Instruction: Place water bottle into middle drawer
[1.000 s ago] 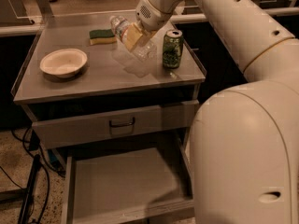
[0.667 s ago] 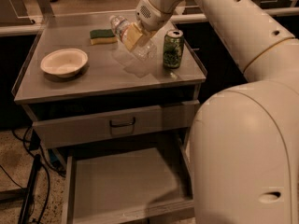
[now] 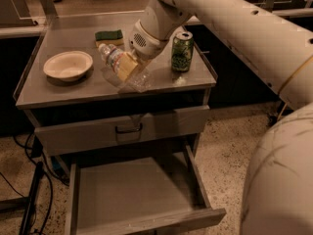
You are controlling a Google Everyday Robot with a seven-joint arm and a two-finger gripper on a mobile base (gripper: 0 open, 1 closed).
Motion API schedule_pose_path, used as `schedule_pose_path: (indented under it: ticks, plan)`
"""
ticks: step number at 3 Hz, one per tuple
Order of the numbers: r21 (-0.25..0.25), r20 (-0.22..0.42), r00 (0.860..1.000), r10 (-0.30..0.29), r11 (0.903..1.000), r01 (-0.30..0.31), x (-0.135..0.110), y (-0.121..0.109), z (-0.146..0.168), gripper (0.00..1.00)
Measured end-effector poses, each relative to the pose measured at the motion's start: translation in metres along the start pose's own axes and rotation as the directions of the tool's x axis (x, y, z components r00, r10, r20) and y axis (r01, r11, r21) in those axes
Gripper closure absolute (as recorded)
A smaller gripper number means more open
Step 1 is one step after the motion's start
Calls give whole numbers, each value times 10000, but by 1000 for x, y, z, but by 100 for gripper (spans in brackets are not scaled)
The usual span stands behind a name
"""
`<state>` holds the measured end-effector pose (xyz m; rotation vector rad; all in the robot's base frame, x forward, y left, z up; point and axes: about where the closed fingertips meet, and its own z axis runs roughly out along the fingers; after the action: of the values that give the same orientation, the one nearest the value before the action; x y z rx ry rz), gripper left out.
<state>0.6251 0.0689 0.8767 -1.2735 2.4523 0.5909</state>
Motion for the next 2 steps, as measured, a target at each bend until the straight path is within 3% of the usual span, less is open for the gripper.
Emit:
schedule_pose_path:
  ticks: [2]
  plan:
    - [-9,-50,9999,92,10000,-92,12,13,-1,100]
